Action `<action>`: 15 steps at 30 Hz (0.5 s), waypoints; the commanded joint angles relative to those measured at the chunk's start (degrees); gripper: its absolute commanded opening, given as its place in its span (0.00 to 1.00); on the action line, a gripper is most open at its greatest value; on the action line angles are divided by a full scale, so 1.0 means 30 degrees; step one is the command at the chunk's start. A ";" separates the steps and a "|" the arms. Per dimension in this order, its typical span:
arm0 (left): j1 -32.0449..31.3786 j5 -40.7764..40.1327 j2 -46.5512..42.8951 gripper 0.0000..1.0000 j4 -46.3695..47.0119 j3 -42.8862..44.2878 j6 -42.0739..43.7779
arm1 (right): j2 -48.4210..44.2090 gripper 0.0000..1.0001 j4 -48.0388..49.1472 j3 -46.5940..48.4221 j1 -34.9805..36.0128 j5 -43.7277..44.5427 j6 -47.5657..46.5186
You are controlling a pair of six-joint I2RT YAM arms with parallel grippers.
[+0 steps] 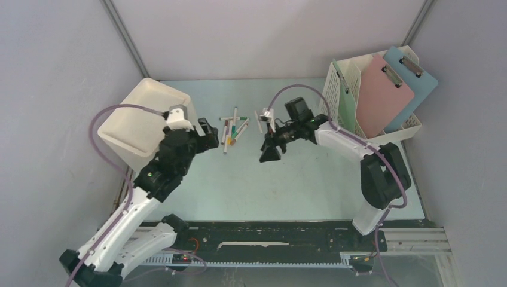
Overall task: Organize the desk
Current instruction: Open the drawer in the storage box.
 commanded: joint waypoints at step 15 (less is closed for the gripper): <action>0.1569 0.1820 -0.3794 0.95 -0.0902 0.3025 0.3345 | 0.7666 0.76 1.3435 0.4905 0.8373 0.9396 1.0797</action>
